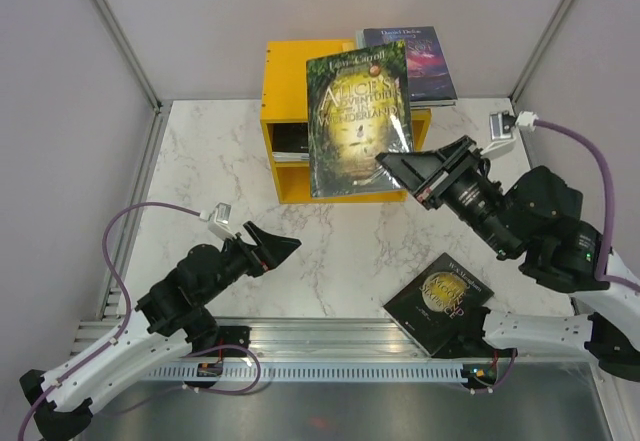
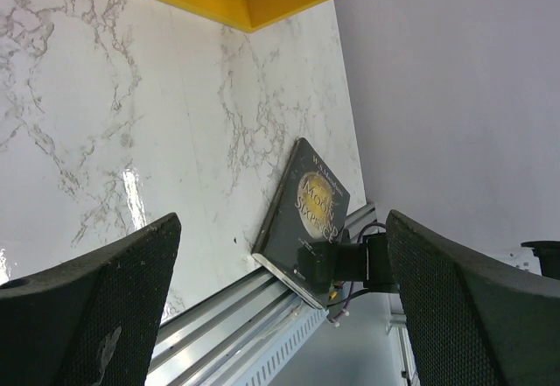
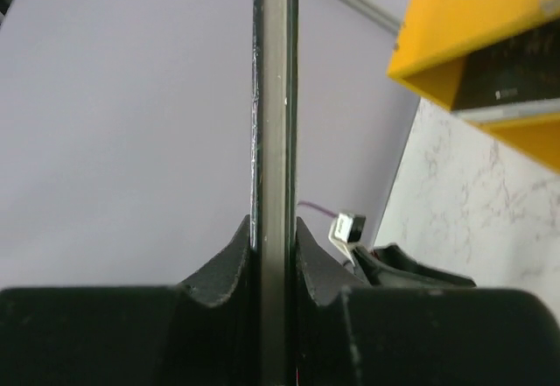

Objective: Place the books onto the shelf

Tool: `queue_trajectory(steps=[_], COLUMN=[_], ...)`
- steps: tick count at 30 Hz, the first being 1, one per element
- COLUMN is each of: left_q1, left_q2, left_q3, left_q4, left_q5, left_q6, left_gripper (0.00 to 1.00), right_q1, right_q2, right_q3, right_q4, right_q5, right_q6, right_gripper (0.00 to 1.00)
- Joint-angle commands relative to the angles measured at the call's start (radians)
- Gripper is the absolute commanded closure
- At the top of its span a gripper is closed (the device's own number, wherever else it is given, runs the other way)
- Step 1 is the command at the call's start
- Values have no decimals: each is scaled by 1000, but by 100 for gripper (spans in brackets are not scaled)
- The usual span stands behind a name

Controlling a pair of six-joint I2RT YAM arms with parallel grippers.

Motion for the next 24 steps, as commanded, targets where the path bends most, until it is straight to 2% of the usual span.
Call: queue_trajectory(steps=[1, 5, 7, 8, 9, 10, 11, 12, 13, 14, 15, 19, 24], left_q1=[1, 3, 3, 3, 3, 1, 1, 1, 3, 3, 3, 1, 1], left_q2=[-13, -27, -32, -33, -33, -35, -39, -41, -44, -51, -53, -81, -87], left_q3=[18, 13, 11, 10, 7, 7, 5, 5, 7, 7, 11, 24, 28], left_q4=[-14, -16, -17, -17, -17, -17, -19, -19, -20, -23, -26, -56, -74], left_q5=[-20, -17, -17, -16, -14, -11, -6, -5, -3, -2, 0, -9, -46], left_q6=[39, 39, 41, 41, 41, 41, 41, 39, 39, 39, 41, 50, 68], left_gripper=[0, 1, 1, 1, 1, 2, 2, 2, 2, 2, 2, 3, 3], right_q1=[3, 0, -37, -81, -142, -321, -427, -542, -757, -837, -938, -1061, -1122], right_q2=[73, 225, 305, 317, 340, 349, 381, 406, 432, 469, 481, 544, 632], right_q3=[237, 519, 578, 596, 606, 615, 632, 641, 641, 583, 549, 575, 624], right_q4=[11, -119, -195, -199, -201, -201, -198, -196, -174, -56, 12, 107, 203], right_q5=[122, 167, 173, 127, 63, -14, -233, -352, -510, -728, -794, -924, -1086], right_q6=[-155, -240, -261, -259, -235, -215, -178, -143, -42, 13, 57, 146, 261], right_gripper=[100, 100, 100, 100, 100, 100, 100, 100, 100, 100, 100, 100, 100])
